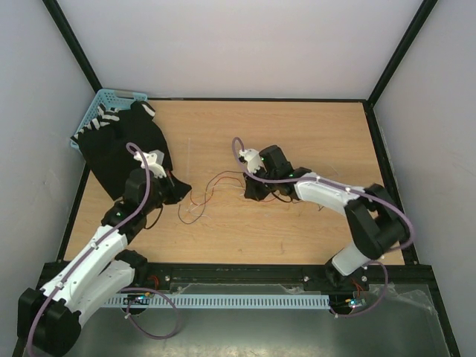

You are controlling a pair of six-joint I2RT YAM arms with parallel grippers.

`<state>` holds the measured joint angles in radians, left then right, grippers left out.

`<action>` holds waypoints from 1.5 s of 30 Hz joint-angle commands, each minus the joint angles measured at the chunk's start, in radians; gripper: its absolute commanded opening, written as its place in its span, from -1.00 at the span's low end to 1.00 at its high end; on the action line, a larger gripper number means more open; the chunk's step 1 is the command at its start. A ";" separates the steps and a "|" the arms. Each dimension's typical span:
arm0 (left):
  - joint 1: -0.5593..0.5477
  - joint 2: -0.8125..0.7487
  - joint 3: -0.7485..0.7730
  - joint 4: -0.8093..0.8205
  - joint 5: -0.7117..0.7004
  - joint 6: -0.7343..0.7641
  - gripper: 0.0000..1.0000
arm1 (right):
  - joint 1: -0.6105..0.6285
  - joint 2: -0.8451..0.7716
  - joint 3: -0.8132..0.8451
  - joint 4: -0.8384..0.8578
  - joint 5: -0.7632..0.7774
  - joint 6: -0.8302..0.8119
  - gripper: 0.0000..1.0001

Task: Zip-tie the wires
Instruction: Straighten the cable at the center of the board.

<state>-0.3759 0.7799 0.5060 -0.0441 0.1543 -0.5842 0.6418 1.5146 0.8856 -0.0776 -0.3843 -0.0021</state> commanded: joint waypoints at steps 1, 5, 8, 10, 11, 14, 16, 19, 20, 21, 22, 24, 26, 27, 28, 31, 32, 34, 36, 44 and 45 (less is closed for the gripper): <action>0.006 -0.036 -0.050 -0.033 -0.092 -0.011 -1.00 | 0.006 0.122 0.057 0.098 -0.009 0.030 -0.72; 0.008 -0.063 -0.071 -0.051 -0.148 0.001 -1.00 | 0.007 0.164 0.077 0.106 -0.027 0.034 -0.12; 0.008 -0.058 -0.088 -0.070 -0.171 -0.012 -1.00 | 0.007 0.131 0.075 0.087 -0.006 0.019 0.20; 0.008 -0.063 -0.113 -0.071 -0.194 -0.031 -1.00 | 0.007 0.100 0.077 0.062 0.000 0.012 0.30; 0.008 -0.068 -0.125 -0.070 -0.207 -0.037 -1.00 | 0.007 0.083 0.077 0.047 0.003 0.008 0.32; 0.008 -0.078 -0.147 -0.069 -0.220 -0.027 -1.00 | 0.007 0.030 0.071 0.010 0.039 0.003 0.42; 0.008 -0.081 -0.163 -0.069 -0.216 -0.030 -1.00 | 0.007 -0.002 0.069 -0.018 0.058 0.001 0.48; 0.008 -0.081 -0.189 -0.068 -0.212 -0.047 -1.00 | 0.007 -0.049 0.074 -0.075 0.077 -0.019 0.57; 0.008 -0.080 -0.198 -0.067 -0.212 -0.049 -1.00 | 0.007 -0.063 0.074 -0.091 0.083 -0.028 0.60; 0.008 -0.079 -0.206 -0.067 -0.212 -0.050 -1.00 | 0.007 -0.078 0.073 -0.105 0.086 -0.037 0.62; 0.008 -0.079 -0.213 -0.065 -0.210 -0.052 -1.00 | 0.006 -0.091 0.073 -0.118 0.094 -0.044 0.64; 0.008 -0.077 -0.222 -0.061 -0.205 -0.056 -1.00 | 0.007 -0.115 0.070 -0.136 0.114 -0.048 0.65; 0.008 -0.077 -0.234 -0.061 -0.205 -0.067 -1.00 | 0.006 -0.138 0.062 -0.139 0.129 -0.047 0.67; 0.008 -0.079 -0.239 -0.060 -0.206 -0.074 -1.00 | 0.007 -0.149 0.059 -0.139 0.139 -0.044 0.68; 0.008 -0.079 -0.246 -0.056 -0.205 -0.078 -1.00 | 0.007 -0.156 0.056 -0.139 0.150 -0.043 0.68; 0.008 -0.079 -0.255 -0.055 -0.208 -0.087 -0.82 | 0.007 -0.173 0.048 -0.138 0.180 -0.042 0.70; 0.008 -0.079 -0.257 -0.054 -0.211 -0.090 -0.66 | 0.007 -0.176 0.046 -0.138 0.190 -0.040 0.71; 0.008 -0.076 -0.256 -0.055 -0.214 -0.091 -0.34 | 0.006 -0.180 0.043 -0.137 0.201 -0.038 0.73; 0.008 -0.078 -0.250 -0.060 -0.219 -0.087 -0.11 | 0.006 -0.185 0.040 -0.137 0.222 -0.032 0.75; 0.014 -0.189 -0.146 -0.231 -0.365 -0.030 0.46 | 0.003 -0.273 0.014 -0.125 0.387 0.001 0.99; 0.016 -0.206 -0.131 -0.246 -0.382 -0.020 0.53 | 0.001 -0.286 0.009 -0.121 0.391 0.001 0.99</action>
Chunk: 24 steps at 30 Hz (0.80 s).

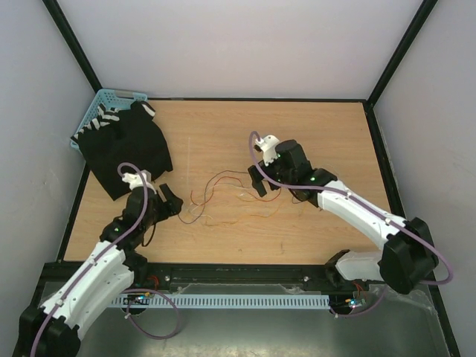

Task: Zip-tie the wires
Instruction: Straighten the cable at the center of the board.

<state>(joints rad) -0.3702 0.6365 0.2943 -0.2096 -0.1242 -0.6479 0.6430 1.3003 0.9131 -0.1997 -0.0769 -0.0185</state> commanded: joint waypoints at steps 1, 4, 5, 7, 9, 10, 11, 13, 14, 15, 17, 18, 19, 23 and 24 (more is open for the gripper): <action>0.012 -0.077 0.099 -0.092 -0.118 0.055 0.57 | -0.001 -0.082 -0.024 0.005 0.086 0.016 0.99; 0.021 -0.088 0.150 -0.086 -0.131 0.098 0.66 | -0.005 -0.096 -0.036 0.007 0.088 0.016 0.98; 0.023 -0.078 0.169 -0.074 -0.131 0.112 0.67 | -0.004 -0.097 -0.040 0.008 0.088 0.019 0.99; 0.029 -0.038 0.206 -0.042 -0.127 0.130 0.69 | -0.005 -0.099 -0.048 0.015 0.090 0.029 0.99; 0.034 0.041 0.257 -0.006 -0.113 0.152 0.70 | -0.005 -0.100 -0.060 0.024 0.092 0.042 0.99; 0.035 0.085 0.282 0.014 -0.109 0.163 0.71 | -0.005 -0.101 -0.066 0.029 0.092 0.046 0.99; 0.037 0.133 0.310 0.033 -0.108 0.177 0.71 | -0.005 -0.105 -0.072 0.032 0.092 0.053 0.99; 0.041 0.234 0.365 0.062 -0.109 0.201 0.71 | -0.005 -0.115 -0.087 0.041 0.096 0.061 0.99; 0.046 0.283 0.397 0.076 -0.101 0.216 0.72 | -0.006 -0.120 -0.094 0.045 0.098 0.065 0.99; 0.051 0.341 0.433 0.086 -0.098 0.228 0.72 | -0.005 -0.127 -0.101 0.049 0.100 0.068 0.99; 0.064 0.455 0.502 0.105 -0.088 0.268 0.73 | -0.005 -0.143 -0.115 0.056 0.103 0.071 0.99; 0.075 0.515 0.537 0.106 -0.089 0.284 0.74 | -0.005 -0.148 -0.119 0.057 0.106 0.071 0.99; 0.085 0.573 0.569 0.112 -0.089 0.298 0.74 | -0.005 -0.155 -0.122 0.058 0.109 0.071 0.99; 0.145 0.788 0.695 0.130 -0.009 0.284 0.74 | -0.007 -0.175 -0.136 0.059 0.119 0.067 0.99; 0.151 0.839 0.724 0.140 0.000 0.283 0.74 | -0.006 -0.180 -0.139 0.059 0.118 0.068 0.99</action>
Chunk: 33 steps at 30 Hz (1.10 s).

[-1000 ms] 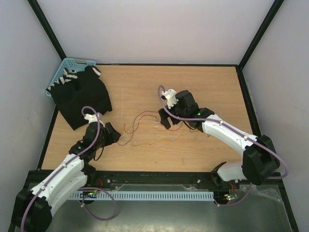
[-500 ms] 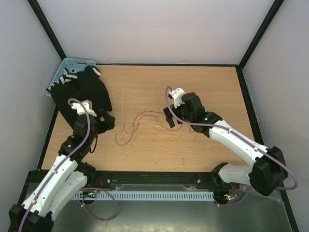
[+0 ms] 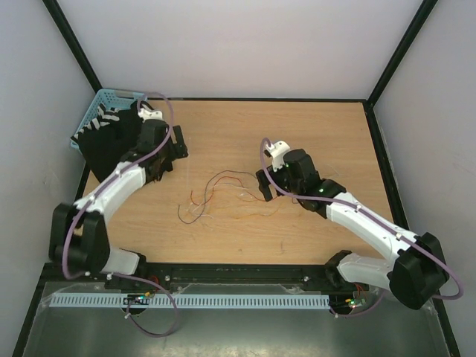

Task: Zip-tie the wires
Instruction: Straighten the cable at the center of the board, then pick up the ribbon at the center of the board.

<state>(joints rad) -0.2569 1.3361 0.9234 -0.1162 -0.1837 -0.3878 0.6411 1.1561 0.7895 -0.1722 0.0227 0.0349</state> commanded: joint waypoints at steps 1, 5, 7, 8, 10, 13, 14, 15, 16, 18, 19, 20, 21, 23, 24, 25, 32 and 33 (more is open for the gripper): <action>0.044 0.186 0.129 0.050 0.066 0.028 0.74 | -0.004 -0.041 -0.020 0.034 0.015 0.015 0.99; 0.060 0.364 0.267 0.049 0.087 0.051 0.66 | -0.004 -0.058 -0.042 0.045 -0.013 0.030 0.99; 0.061 0.460 0.350 0.049 0.092 0.062 0.61 | -0.004 -0.065 -0.061 0.056 -0.017 0.033 0.99; 0.060 0.500 0.384 0.048 0.100 0.069 0.57 | -0.004 -0.067 -0.065 0.058 -0.017 0.033 0.99; 0.059 0.587 0.464 0.037 0.117 0.078 0.48 | -0.004 -0.068 -0.072 0.059 -0.008 0.030 0.99; 0.056 0.694 0.574 -0.014 0.124 0.074 0.38 | -0.004 -0.065 -0.079 0.058 -0.003 0.026 0.99; 0.055 0.720 0.597 -0.019 0.123 0.073 0.33 | -0.004 -0.062 -0.083 0.059 -0.004 0.024 0.99; 0.051 0.741 0.614 -0.021 0.114 0.072 0.30 | -0.004 -0.057 -0.084 0.060 -0.006 0.023 0.99; 0.046 0.760 0.632 -0.024 0.102 0.073 0.27 | -0.004 -0.053 -0.084 0.060 -0.006 0.023 0.99; 0.046 0.797 0.670 -0.042 0.085 0.078 0.23 | -0.004 -0.043 -0.082 0.061 -0.010 0.023 0.99; 0.045 0.814 0.690 -0.055 0.077 0.081 0.22 | -0.005 -0.039 -0.079 0.062 -0.014 0.023 0.99; 0.045 0.829 0.706 -0.070 0.069 0.089 0.21 | -0.004 -0.034 -0.077 0.063 -0.015 0.023 0.99; 0.047 0.842 0.719 -0.075 0.059 0.094 0.21 | -0.005 -0.029 -0.076 0.063 -0.017 0.023 0.99; 0.048 0.868 0.744 -0.098 0.051 0.105 0.18 | -0.004 -0.022 -0.072 0.066 -0.025 0.025 0.99; 0.047 0.880 0.756 -0.108 0.050 0.111 0.15 | -0.004 -0.021 -0.070 0.066 -0.031 0.025 0.99; 0.048 0.891 0.763 -0.116 0.048 0.114 0.12 | -0.004 -0.020 -0.067 0.067 -0.036 0.025 0.99; 0.051 0.928 0.784 -0.145 0.060 0.121 -0.13 | -0.004 -0.028 -0.069 0.068 -0.034 0.024 0.99; 0.051 0.929 0.786 -0.146 0.061 0.121 -0.16 | -0.004 -0.029 -0.067 0.067 -0.033 0.023 0.99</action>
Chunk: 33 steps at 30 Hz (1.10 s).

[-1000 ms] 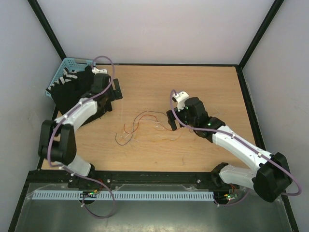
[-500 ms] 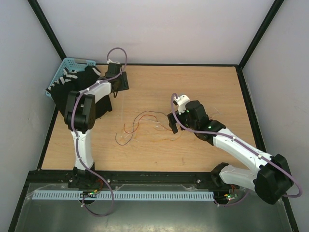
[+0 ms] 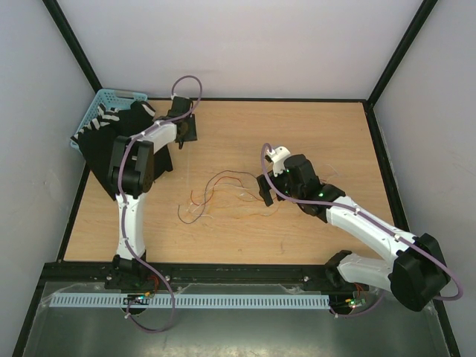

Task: Zip-tie the wires
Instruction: Pick up the ribbon at the center of the board.

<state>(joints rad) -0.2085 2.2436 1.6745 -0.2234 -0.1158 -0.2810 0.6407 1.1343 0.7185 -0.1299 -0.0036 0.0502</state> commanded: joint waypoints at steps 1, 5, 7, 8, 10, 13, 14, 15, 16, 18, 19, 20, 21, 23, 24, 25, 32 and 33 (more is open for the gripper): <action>0.003 0.022 0.037 -0.042 -0.005 0.014 -0.18 | -0.004 -0.008 0.004 0.025 -0.005 0.007 0.99; 0.004 0.030 0.043 -0.076 0.002 0.018 -0.28 | -0.004 -0.014 0.006 0.024 -0.001 0.006 0.99; 0.003 0.032 0.032 -0.092 0.005 0.017 -0.35 | -0.004 -0.016 0.004 0.026 0.003 0.002 0.99; 0.005 0.035 0.033 -0.101 0.009 0.014 -0.41 | -0.004 -0.015 0.005 0.025 0.004 0.001 0.99; 0.005 0.032 0.027 -0.110 0.016 0.014 -0.46 | -0.004 -0.016 0.004 0.025 0.008 -0.002 0.99; 0.006 0.034 0.030 -0.120 0.022 0.018 -0.53 | -0.004 -0.021 0.005 0.023 0.008 -0.004 0.99; 0.005 0.036 0.034 -0.123 0.027 0.018 -0.57 | -0.004 -0.025 0.004 0.023 0.008 -0.004 0.99; 0.006 0.039 0.037 -0.126 0.031 0.021 -0.62 | -0.004 -0.029 0.004 0.024 0.009 -0.004 0.99; 0.006 0.039 0.039 -0.126 0.034 0.022 -0.68 | -0.004 -0.032 0.002 0.024 0.011 -0.004 0.99; 0.006 0.041 0.040 -0.126 0.039 0.023 -0.81 | -0.004 -0.037 0.001 0.023 0.010 -0.003 0.99; 0.007 0.041 0.041 -0.126 0.043 0.024 -0.90 | -0.004 -0.040 0.001 0.023 0.010 -0.002 0.99; 0.007 0.042 0.043 -0.126 0.047 0.024 -0.98 | -0.004 -0.042 0.000 0.023 0.008 0.000 0.99; 0.009 0.041 0.042 -0.125 0.055 0.021 -1.00 | -0.004 -0.045 -0.001 0.023 0.004 0.000 0.99; 0.014 0.023 0.026 -0.124 0.094 0.007 -1.00 | -0.004 -0.052 0.001 0.024 -0.008 0.003 0.99; 0.017 0.010 0.013 -0.118 0.105 -0.001 -1.00 | -0.004 -0.055 0.004 0.024 -0.015 0.004 0.99; 0.019 -0.010 -0.001 -0.109 0.113 -0.004 -1.00 | -0.005 -0.056 0.007 0.024 -0.026 0.004 0.99; 0.024 -0.217 -0.070 -0.027 0.153 -0.007 -1.00 | -0.005 -0.057 -0.003 0.114 -0.152 0.052 0.99; 0.025 -0.251 -0.072 -0.025 0.156 -0.003 -1.00 | -0.004 -0.057 -0.008 0.136 -0.177 0.065 0.99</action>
<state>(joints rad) -0.1902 2.1620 1.6081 -0.2836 0.0010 -0.2810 0.6407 1.0992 0.7185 -0.1017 -0.0792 0.0658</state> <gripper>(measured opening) 0.006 0.994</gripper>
